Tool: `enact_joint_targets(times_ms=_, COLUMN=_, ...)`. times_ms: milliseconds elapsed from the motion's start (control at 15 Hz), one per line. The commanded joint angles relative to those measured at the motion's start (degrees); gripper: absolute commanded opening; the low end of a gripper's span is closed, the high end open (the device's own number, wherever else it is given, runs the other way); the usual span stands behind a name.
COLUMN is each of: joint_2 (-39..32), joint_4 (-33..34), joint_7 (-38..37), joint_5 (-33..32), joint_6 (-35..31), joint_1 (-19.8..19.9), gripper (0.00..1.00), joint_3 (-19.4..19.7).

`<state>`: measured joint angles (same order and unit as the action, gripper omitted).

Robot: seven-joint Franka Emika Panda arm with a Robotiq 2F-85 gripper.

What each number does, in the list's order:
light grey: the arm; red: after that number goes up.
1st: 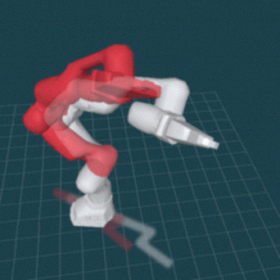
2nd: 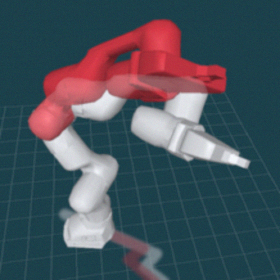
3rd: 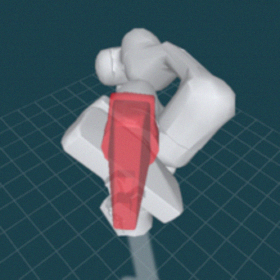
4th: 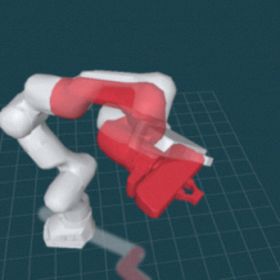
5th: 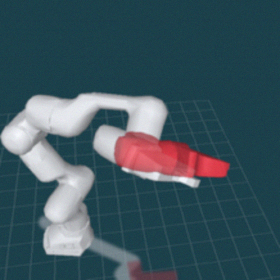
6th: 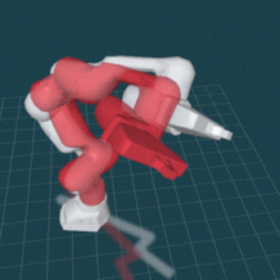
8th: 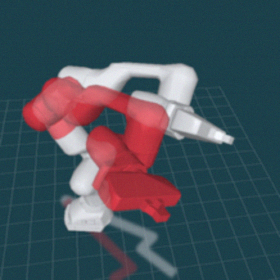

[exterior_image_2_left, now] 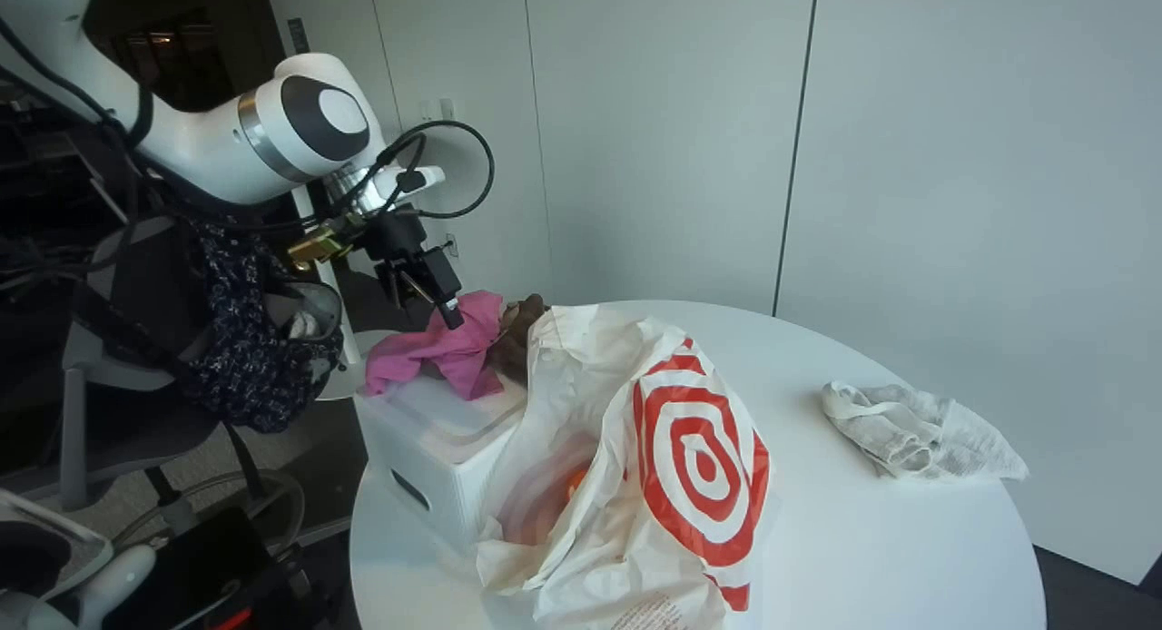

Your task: Move all the objects from the basket into the plastic

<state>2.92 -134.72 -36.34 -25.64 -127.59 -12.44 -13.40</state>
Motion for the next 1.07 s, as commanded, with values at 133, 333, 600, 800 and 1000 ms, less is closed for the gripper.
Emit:
enact_joint_targets(times_ms=133, joint_2=-1.28, joint_4=1.74, joint_7=11.52, joint_5=20.61, joint_6=-6.56, joint_1=-3.15, gripper=1.00, joint_3=-2.39)
enact_joint_targets(times_ms=333, joint_2=-4.45, joint_4=-0.32, joint_7=11.25, joint_5=22.49, joint_6=-19.19, joint_1=-3.76, gripper=1.00, joint_3=-3.21)
enact_joint_targets(times_ms=600, joint_2=-8.84, joint_4=-2.12, joint_7=4.45, joint_5=5.73, joint_6=-28.94, joint_1=-4.77, gripper=1.00, joint_3=-1.19)
enact_joint_targets(times_ms=800, joint_2=-11.50, joint_4=-2.41, joint_7=-1.03, joint_5=-4.11, joint_6=-31.38, joint_1=-4.82, gripper=1.00, joint_3=0.19)
enact_joint_targets(times_ms=1000, joint_2=-13.96, joint_4=-2.51, joint_7=-6.42, joint_5=-12.83, joint_6=-32.93, joint_1=-5.23, gripper=1.00, joint_3=1.90)
